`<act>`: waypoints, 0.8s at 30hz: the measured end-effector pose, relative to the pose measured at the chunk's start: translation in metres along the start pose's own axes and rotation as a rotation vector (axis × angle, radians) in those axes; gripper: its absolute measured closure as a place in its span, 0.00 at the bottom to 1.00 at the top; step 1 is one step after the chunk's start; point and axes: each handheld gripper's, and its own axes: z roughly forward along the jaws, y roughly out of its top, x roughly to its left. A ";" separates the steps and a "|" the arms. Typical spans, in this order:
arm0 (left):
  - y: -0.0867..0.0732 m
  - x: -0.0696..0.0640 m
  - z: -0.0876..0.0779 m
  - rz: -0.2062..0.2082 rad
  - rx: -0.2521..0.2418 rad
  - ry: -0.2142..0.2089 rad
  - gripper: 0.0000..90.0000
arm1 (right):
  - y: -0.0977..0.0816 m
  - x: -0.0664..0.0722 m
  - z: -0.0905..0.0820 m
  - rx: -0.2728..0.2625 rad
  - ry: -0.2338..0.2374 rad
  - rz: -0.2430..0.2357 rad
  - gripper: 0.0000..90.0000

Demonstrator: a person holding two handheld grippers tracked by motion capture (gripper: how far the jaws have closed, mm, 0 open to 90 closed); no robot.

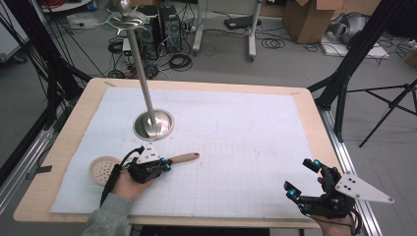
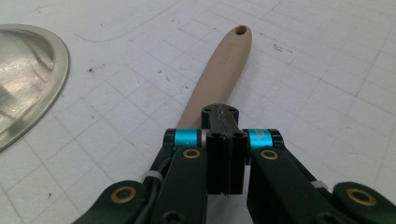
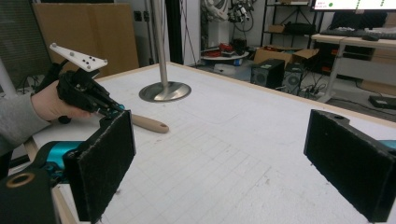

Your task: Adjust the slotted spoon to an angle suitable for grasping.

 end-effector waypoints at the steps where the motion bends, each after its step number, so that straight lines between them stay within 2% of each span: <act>1: 0.000 0.000 0.001 -0.001 -0.002 0.004 0.99 | 0.000 0.000 0.000 0.000 0.000 0.000 0.09; 6: 0.003 -0.002 0.004 0.014 0.011 0.030 0.99 | 0.000 0.001 0.002 0.005 0.002 -0.001 0.09; 12: 0.003 -0.002 0.005 0.011 0.010 0.043 0.99 | 0.000 0.001 0.002 0.007 0.003 0.000 0.09; 24: 0.004 -0.002 0.005 0.014 0.002 0.043 0.99 | 0.000 0.002 0.003 0.007 0.004 0.000 0.09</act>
